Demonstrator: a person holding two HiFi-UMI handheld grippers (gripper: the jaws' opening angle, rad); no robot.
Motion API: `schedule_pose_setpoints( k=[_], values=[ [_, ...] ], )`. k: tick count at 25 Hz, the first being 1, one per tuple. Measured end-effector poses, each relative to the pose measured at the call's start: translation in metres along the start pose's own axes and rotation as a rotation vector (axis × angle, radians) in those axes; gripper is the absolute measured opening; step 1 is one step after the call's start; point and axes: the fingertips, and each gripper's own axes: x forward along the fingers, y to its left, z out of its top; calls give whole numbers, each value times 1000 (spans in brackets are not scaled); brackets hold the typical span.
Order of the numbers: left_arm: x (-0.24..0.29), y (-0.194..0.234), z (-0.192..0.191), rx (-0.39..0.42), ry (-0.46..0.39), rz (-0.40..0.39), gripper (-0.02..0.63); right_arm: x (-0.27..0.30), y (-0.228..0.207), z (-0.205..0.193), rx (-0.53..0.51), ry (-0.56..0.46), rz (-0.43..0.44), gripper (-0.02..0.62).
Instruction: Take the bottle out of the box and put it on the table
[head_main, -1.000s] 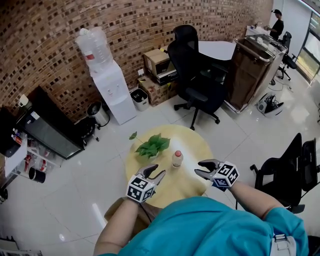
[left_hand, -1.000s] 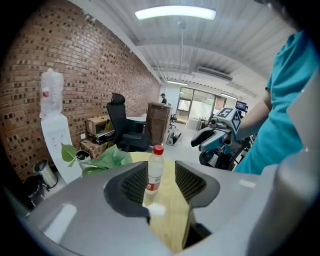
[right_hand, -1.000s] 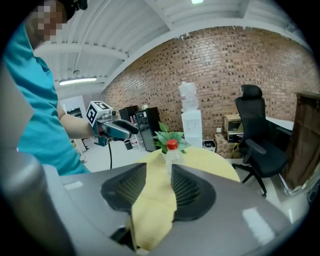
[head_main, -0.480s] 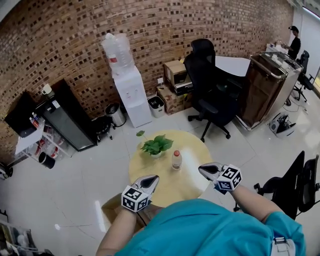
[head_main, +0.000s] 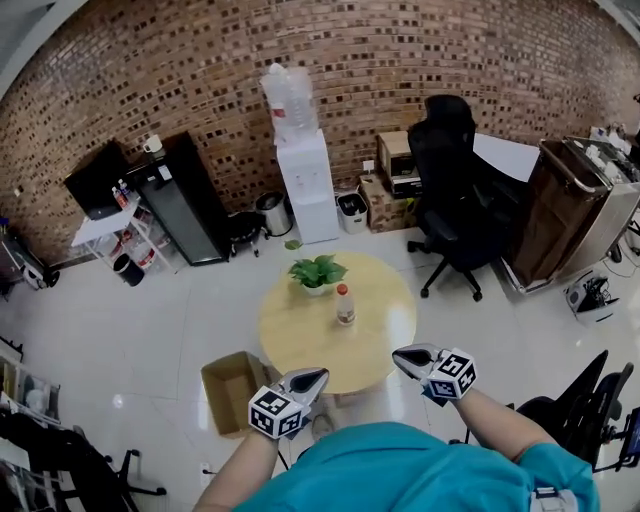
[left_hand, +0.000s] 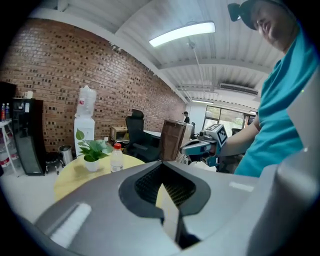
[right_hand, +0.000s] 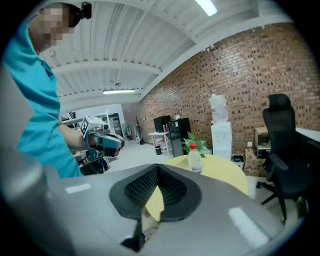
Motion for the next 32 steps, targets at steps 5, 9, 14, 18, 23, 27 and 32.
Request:
schedule_pose_setpoints(
  k=[5, 9, 14, 18, 23, 27, 32],
  values=[
    [-45, -11, -13, -16, 48, 103, 3, 6, 32, -5, 27, -34, 90, 2],
    [-74, -18, -34, -39, 50, 167, 3, 6, 50, -16, 27, -45, 126, 2],
    [-120, -34, -42, -19, 23, 182, 3, 10, 92, -15, 23, -40, 128, 2],
    [-186, -47, -56, 5, 12, 144, 3, 26, 154, -4, 4, -29, 91, 2],
    [-296, -53, -90, -41, 12, 74, 3, 53, 263, 6, 25, -33, 16, 2],
    [-306, -78, -79, -20, -48, 35, 3, 28, 293, 4, 14, -26, -31, 2],
    [-325, -158, -102, 5, -102, 55, 3, -33, 343, -37, -18, -37, -36, 2]
  ],
)
